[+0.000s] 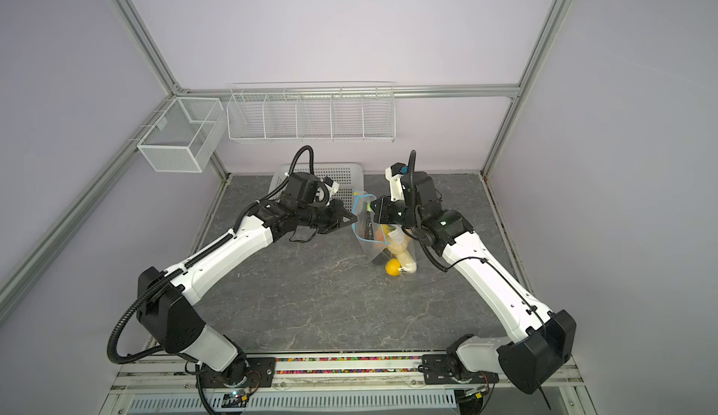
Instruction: Place the food in the zip-top bag and seal the zipper
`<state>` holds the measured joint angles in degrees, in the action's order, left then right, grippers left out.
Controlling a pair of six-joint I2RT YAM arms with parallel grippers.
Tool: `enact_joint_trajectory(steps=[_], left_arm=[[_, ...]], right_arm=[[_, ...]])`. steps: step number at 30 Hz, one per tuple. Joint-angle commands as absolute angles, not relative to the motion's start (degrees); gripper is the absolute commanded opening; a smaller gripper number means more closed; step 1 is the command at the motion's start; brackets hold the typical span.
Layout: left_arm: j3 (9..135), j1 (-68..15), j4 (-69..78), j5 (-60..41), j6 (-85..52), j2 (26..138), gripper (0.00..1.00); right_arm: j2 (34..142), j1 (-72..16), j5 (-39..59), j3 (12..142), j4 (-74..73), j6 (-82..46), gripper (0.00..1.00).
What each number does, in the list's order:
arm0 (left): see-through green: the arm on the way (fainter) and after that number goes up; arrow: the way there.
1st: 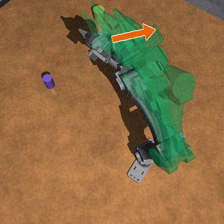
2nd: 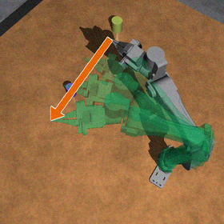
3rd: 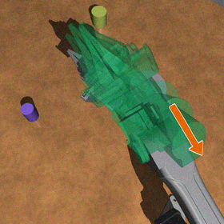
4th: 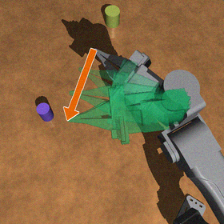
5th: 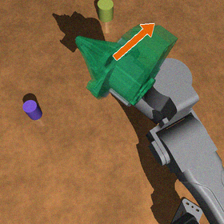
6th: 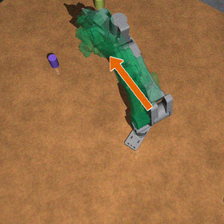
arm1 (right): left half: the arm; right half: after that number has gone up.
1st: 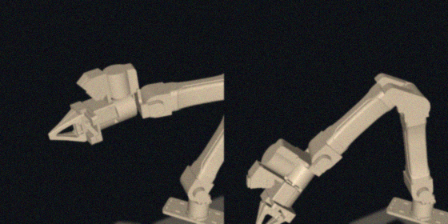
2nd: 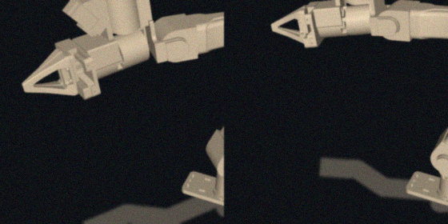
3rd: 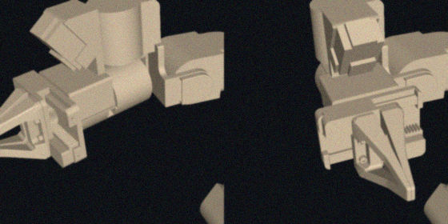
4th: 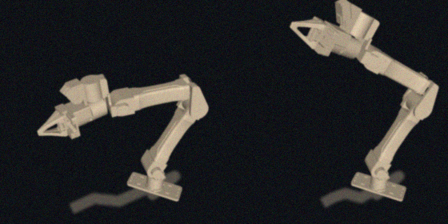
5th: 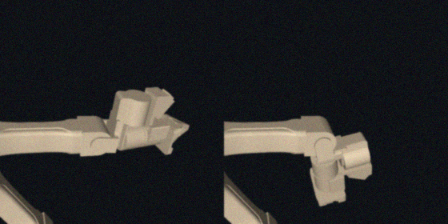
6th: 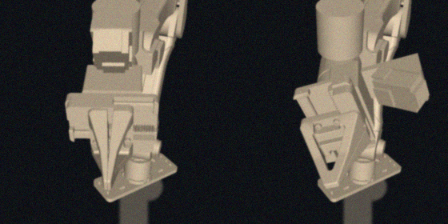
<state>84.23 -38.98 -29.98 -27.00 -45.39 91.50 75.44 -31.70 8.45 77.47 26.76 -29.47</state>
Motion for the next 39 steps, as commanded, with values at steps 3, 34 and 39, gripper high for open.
enact_joint_trajectory(steps=[3,34,39], left_arm=[[90.3,-40.6,-33.6,-25.0,-44.1,90.6,0.0],[80.1,-42.3,-46.0,-10.6,-47.3,70.6,0.06],[77.2,-41.7,-45.1,-8.9,-47.6,69.5,0.07]], right_arm=[[73.9,-33.0,6.9,81.0,28.3,-26.8,0.07],[85.7,-40.7,16.5,89.8,22.9,-27.6,0.07],[89.8,-41.0,19.0,92.1,22.7,-27.4,0.08]])
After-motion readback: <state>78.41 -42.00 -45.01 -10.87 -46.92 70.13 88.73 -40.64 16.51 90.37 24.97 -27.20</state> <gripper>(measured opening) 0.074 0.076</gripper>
